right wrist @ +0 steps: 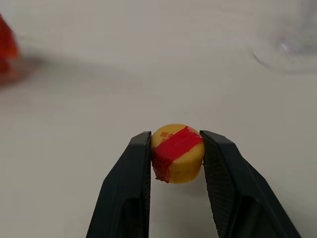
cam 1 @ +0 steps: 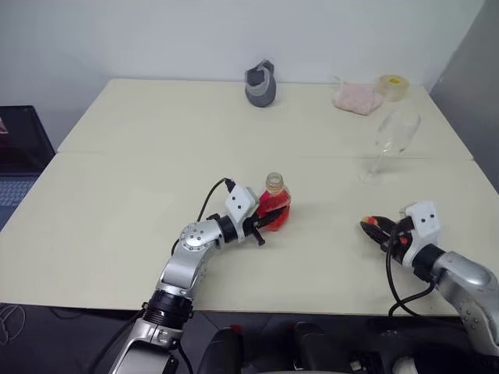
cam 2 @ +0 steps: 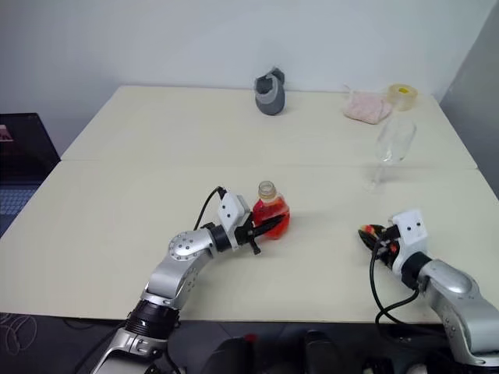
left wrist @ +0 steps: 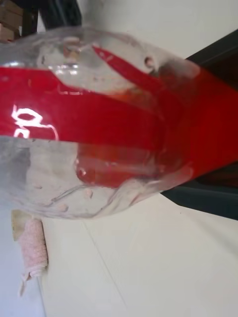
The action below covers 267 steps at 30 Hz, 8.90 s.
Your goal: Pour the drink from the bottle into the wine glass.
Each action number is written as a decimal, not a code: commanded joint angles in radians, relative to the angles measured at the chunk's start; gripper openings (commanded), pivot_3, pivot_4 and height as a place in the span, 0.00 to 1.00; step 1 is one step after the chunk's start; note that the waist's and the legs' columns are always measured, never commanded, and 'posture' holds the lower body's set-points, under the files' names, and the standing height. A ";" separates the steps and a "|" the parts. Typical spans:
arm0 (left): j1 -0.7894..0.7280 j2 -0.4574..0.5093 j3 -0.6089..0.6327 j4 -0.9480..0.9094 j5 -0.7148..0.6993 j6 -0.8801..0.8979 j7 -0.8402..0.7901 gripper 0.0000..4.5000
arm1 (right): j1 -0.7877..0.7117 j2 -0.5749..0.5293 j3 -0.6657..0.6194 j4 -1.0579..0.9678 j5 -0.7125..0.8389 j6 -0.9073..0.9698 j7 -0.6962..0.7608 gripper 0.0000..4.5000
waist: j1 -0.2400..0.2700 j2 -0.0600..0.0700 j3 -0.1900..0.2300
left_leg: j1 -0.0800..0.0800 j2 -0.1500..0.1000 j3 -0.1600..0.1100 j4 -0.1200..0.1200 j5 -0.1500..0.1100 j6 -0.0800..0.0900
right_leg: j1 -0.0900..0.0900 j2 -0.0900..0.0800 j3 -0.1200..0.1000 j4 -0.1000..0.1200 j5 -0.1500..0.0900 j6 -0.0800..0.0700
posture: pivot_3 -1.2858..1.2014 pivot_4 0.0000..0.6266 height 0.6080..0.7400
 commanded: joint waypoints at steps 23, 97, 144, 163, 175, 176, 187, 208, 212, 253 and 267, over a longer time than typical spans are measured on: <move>-0.133 0.055 0.270 0.197 0.005 -0.123 0.267 0.17 | -0.112 -0.142 0.025 -0.009 0.080 0.018 0.308 1.00 | 0.002 0.000 0.000 | -0.001 0.000 -0.001 0.001 0.000 0.000 | 0.000 0.000 0.000 0.000 0.000 0.000 | 0.52 0.24 1.00; 0.048 0.315 0.128 -0.406 -0.267 0.315 -0.047 0.99 | -0.836 0.362 -0.070 1.081 -0.298 -0.586 -0.551 1.00 | -0.020 -0.001 0.001 | -0.001 0.001 0.001 -0.001 0.001 -0.001 | -0.001 0.000 0.002 0.001 0.003 -0.008 | 0.52 0.24 1.00; 0.218 0.463 0.501 -0.452 -0.364 0.411 0.024 1.00 | -0.905 0.557 0.272 1.173 -0.340 -0.711 0.029 0.05 | -0.007 0.002 0.003 | -0.001 0.001 -0.009 -0.001 0.001 -0.001 | -0.001 -0.001 -0.002 0.001 0.003 -0.008 | 0.52 0.24 1.00; 0.143 0.497 0.499 -0.490 -0.376 0.404 0.018 1.00 | -0.931 0.556 0.289 1.273 -0.406 -0.704 0.039 0.27 | -0.016 0.002 0.003 | -0.001 0.001 -0.008 -0.001 0.001 -0.001 | -0.001 -0.001 -0.002 0.002 0.004 -0.009 | 0.52 0.24 1.00; 0.152 0.506 0.517 -0.522 -0.378 0.402 0.039 1.00 | -0.877 0.543 0.279 1.158 -0.381 -0.638 0.076 0.99 | -0.016 0.002 0.003 | -0.001 0.001 -0.009 -0.001 0.001 -0.001 | -0.001 -0.001 -0.002 0.002 0.004 -0.009 | 0.52 0.24 1.00; 0.152 0.507 0.520 -0.524 -0.379 0.402 0.041 1.00 | -0.866 0.537 0.279 1.134 -0.380 -0.625 0.079 0.99 | -0.016 0.002 0.003 | -0.001 0.001 -0.009 -0.001 0.001 -0.001 | -0.001 -0.001 -0.002 0.002 0.004 -0.009 | 0.52 0.24 1.00; 0.158 0.499 0.530 -0.560 -0.392 0.409 0.060 1.00 | -0.595 0.400 0.306 0.608 -0.329 -0.342 0.203 0.99 | -0.008 0.002 0.003 | -0.002 0.001 -0.009 -0.001 0.001 -0.001 | -0.001 -0.001 -0.002 0.001 0.004 -0.008 | 0.52 0.24 1.00; 0.291 0.384 0.515 -0.554 -0.325 0.350 0.195 1.00 | -0.345 0.104 0.287 -0.095 -0.060 -0.066 0.412 0.99 | -0.003 0.001 0.003 | -0.002 0.001 -0.009 -0.001 0.001 -0.001 | -0.001 -0.001 -0.002 0.000 0.002 -0.006 | 0.52 0.24 1.00; 0.327 0.332 0.493 -0.441 -0.179 0.236 0.274 1.00 | -0.351 0.067 0.287 -0.140 -0.012 -0.060 0.437 0.99 | 0.003 0.001 0.003 | -0.001 0.001 -0.010 0.000 0.001 -0.001 | 0.000 -0.001 -0.003 0.000 0.002 -0.005 | 0.52 0.24 1.00; -0.431 0.205 0.407 0.835 0.019 -0.270 0.281 0.61 | -0.483 0.111 0.304 -0.236 0.099 0.069 0.275 1.00 | 0.007 -0.001 0.002 | -0.004 -0.001 -0.014 0.000 0.001 -0.001 | 0.000 -0.002 -0.008 0.000 0.004 -0.008 | 0.52 0.24 1.00; -0.538 0.168 0.263 0.632 0.133 -0.248 0.296 0.22 | -0.530 0.200 0.234 -0.259 0.168 0.192 0.090 1.00 | 0.010 -0.002 0.002 | -0.007 -0.001 -0.017 0.002 0.001 -0.002 | -0.001 -0.003 -0.011 0.000 0.004 -0.008 | 0.52 0.24 1.00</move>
